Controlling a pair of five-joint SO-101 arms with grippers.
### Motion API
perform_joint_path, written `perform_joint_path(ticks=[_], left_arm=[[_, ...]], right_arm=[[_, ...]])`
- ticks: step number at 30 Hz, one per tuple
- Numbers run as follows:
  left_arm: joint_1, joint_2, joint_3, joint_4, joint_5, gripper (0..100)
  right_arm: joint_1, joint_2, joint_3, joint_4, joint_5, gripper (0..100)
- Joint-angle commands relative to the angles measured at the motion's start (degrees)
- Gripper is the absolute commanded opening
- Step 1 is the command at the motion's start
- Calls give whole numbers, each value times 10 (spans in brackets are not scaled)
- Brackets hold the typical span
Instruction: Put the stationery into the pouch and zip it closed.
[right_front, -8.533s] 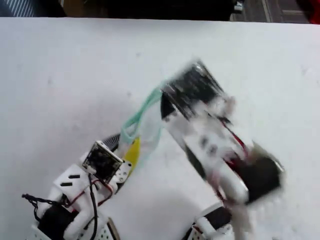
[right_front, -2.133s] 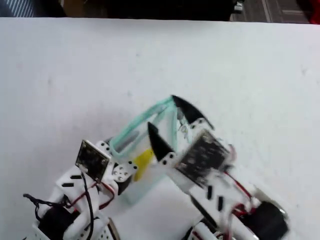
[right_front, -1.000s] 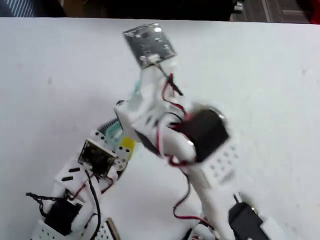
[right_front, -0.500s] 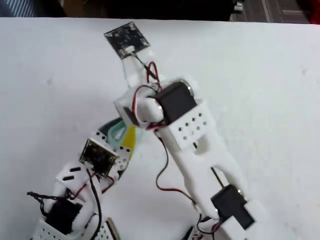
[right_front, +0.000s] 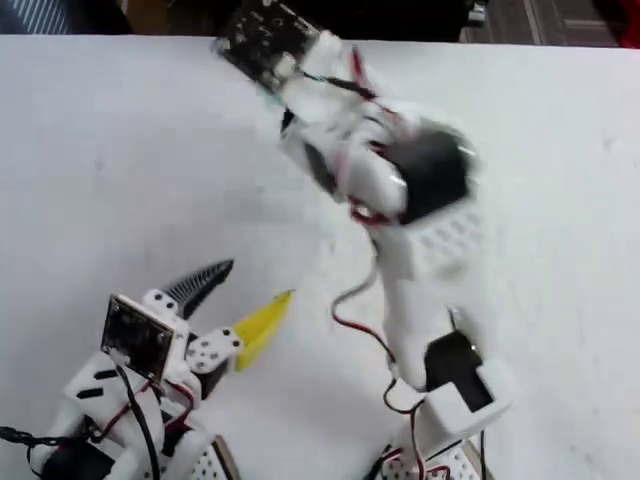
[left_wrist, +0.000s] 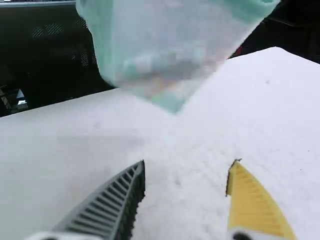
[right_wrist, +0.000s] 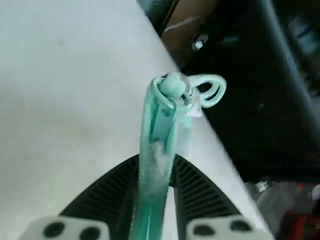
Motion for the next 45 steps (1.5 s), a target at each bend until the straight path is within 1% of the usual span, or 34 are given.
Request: perform_joint_path(ticks=[1,3,5,9,12,14,16,20,22,24,26,28,31,33,36,39,42,45], left_arm=[[-29,3,-9,-18,6,278],[-76,3,10,-48,7,278],[-123,3,31,-84,28,271],[-199,3,69,-157,85,235],[-238,3,84,-185,113,210],[-252,3,85,-190,125,203],[-260,3,85,-190,138,203],[-265,3,83,-190,164,203],[-241,4,85,-190,165,206],[-196,5,86,-179,140,206],[-138,5,84,-144,82,206],[-72,4,83,-108,6,206],[10,4,81,-63,-98,203],[42,4,71,-40,-135,203],[80,4,35,10,-141,203],[138,4,6,51,-141,203],[191,4,3,59,-140,203],[193,4,4,50,-140,203]], right_arm=[[-7,-34,-25,13,69,17],[-14,-70,35,13,76,18],[-41,-116,136,13,114,18],[-108,-245,429,12,228,18],[-143,-364,655,9,345,18],[-153,-436,760,9,411,18],[-152,-496,823,8,436,18],[-153,-578,914,8,438,18],[-155,-601,951,8,439,18],[-153,-608,967,8,440,18],[-149,-609,958,-3,440,18],[-125,-610,935,-23,440,18],[-62,-607,899,-72,440,18],[-22,-607,895,-115,439,18],[14,-607,898,-148,436,18],[16,-607,898,-153,435,18],[7,-607,898,-176,433,18],[-5,-607,897,-196,386,18]])
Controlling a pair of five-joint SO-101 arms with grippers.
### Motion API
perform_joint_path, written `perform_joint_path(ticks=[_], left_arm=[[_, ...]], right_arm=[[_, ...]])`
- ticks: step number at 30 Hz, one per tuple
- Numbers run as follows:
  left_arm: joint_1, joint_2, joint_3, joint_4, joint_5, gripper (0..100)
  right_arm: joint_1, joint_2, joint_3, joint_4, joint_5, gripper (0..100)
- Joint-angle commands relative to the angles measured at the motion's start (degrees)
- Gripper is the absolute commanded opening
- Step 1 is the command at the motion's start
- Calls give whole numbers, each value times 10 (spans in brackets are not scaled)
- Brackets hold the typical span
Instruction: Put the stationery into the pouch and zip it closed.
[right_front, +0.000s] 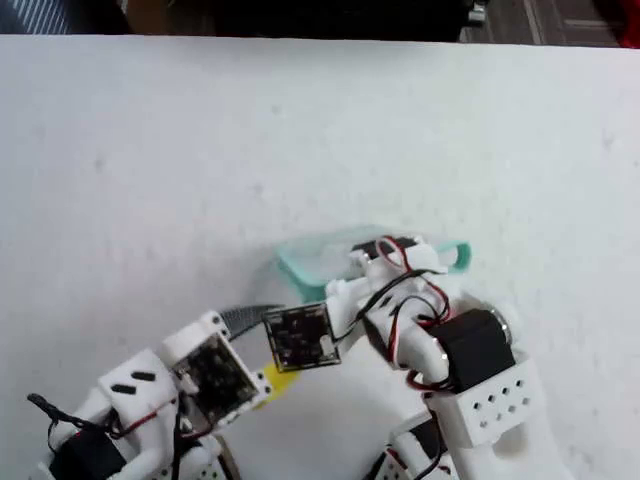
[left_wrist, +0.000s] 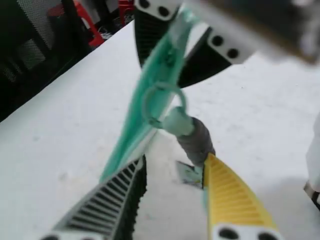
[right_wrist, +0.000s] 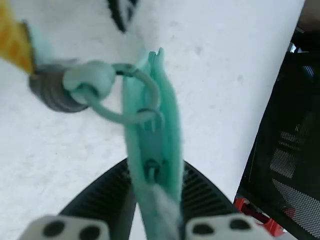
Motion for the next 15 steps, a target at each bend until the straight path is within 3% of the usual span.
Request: perform_joint_path(ticks=[1,6,10,15], left_arm=[[7,4,-25,-13,-4,203],[-115,4,0,-70,56,203],[-197,3,-8,-77,84,206],[-191,3,-60,-11,-29,207]], right_arm=[[-25,-9,-23,-27,-47,18],[-73,-15,-26,-6,-75,18],[-69,-16,-26,-5,-76,18],[-69,-14,-51,-7,-76,18]])
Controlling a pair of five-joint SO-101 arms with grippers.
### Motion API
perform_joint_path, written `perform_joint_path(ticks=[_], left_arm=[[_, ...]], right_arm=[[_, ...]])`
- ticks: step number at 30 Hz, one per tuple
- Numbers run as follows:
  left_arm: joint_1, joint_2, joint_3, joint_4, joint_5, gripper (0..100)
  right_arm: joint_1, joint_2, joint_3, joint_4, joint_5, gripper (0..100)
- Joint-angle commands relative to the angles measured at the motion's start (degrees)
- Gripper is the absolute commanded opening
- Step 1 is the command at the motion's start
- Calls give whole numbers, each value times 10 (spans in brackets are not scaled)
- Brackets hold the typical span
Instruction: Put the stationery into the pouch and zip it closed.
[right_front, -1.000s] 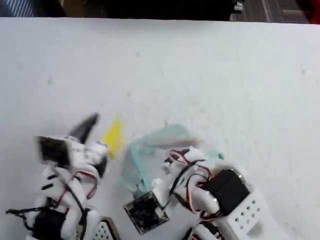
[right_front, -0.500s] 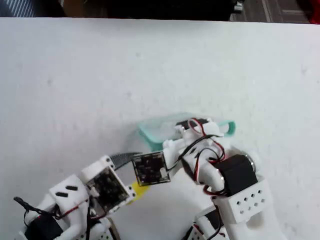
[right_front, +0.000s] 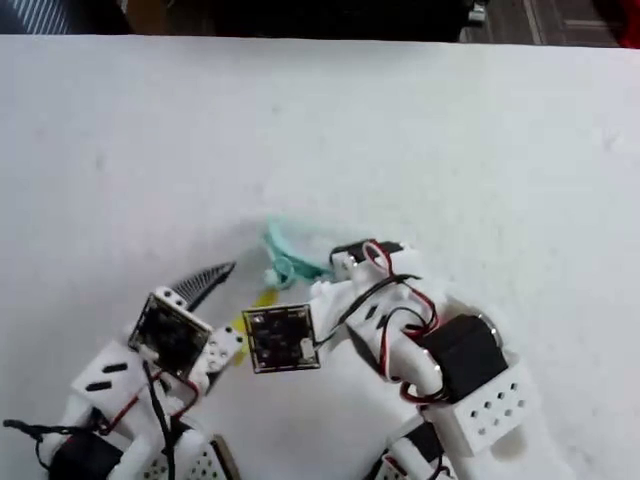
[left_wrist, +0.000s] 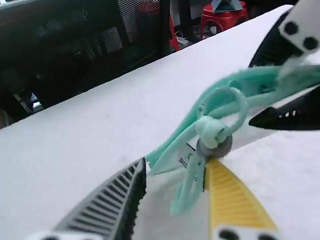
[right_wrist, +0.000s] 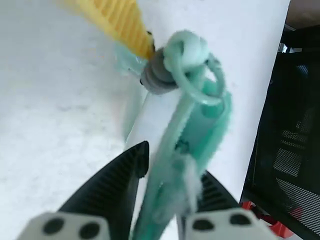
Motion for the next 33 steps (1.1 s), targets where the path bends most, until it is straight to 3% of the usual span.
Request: perform_joint_path(ticks=[1,6,12,19,22,29,33], left_arm=[[12,0,-60,49,-76,207],[18,0,-98,89,-144,207],[-29,0,-119,73,-150,207],[-47,0,-340,222,-152,207],[-47,0,-404,247,-153,207],[-45,0,-224,154,-121,209],[32,0,-207,143,-84,283]], right_arm=[[-3,-11,-53,-2,-6,18],[-6,-14,-81,7,-8,18],[-2,-15,-83,38,-4,18],[-3,-15,-83,36,-4,18],[-7,-15,-83,36,-7,18],[-51,-44,-151,72,-50,18],[-57,-51,-204,112,-53,18]])
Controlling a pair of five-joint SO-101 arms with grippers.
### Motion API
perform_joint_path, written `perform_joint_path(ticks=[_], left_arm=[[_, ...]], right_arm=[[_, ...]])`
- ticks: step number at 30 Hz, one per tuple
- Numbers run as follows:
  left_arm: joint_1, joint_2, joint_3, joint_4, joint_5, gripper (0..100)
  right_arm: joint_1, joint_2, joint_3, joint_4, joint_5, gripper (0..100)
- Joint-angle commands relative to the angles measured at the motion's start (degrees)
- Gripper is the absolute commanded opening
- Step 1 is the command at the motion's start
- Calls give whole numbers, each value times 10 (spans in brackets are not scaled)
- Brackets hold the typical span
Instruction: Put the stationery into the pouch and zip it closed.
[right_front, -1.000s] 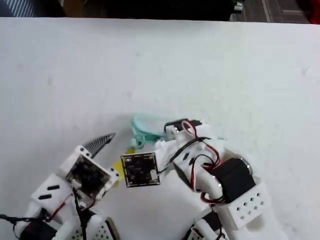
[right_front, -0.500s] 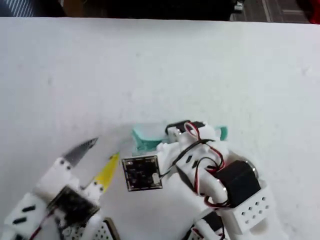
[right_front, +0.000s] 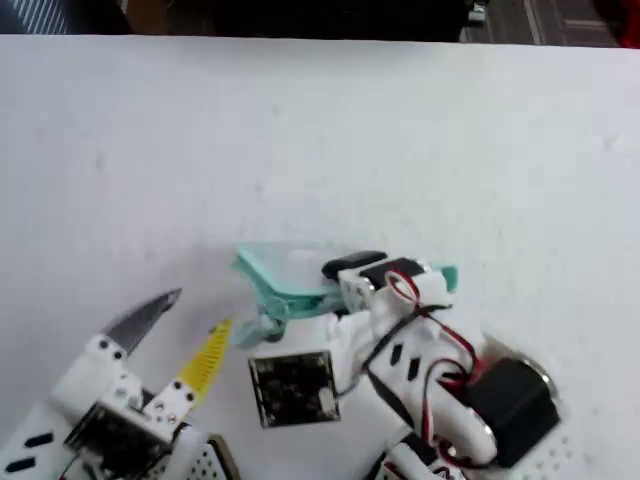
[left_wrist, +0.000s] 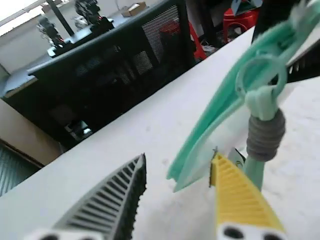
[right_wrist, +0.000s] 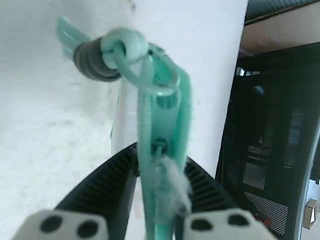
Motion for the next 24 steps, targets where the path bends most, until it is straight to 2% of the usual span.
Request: perform_joint_path(ticks=[1,6,9,13,21,24], left_arm=[[75,4,5,-21,20,286],[118,4,2,-33,20,279],[118,4,5,-55,23,279],[115,5,6,-89,45,279],[120,6,7,-94,45,282],[149,6,40,-119,45,279]], right_arm=[[-7,-17,-70,33,-8,18],[-35,-18,-143,90,-18,18],[-65,-18,-160,89,-59,17],[-116,-18,-159,89,-64,17],[-124,-15,-160,89,-60,17],[-170,-12,-162,82,-60,17]])
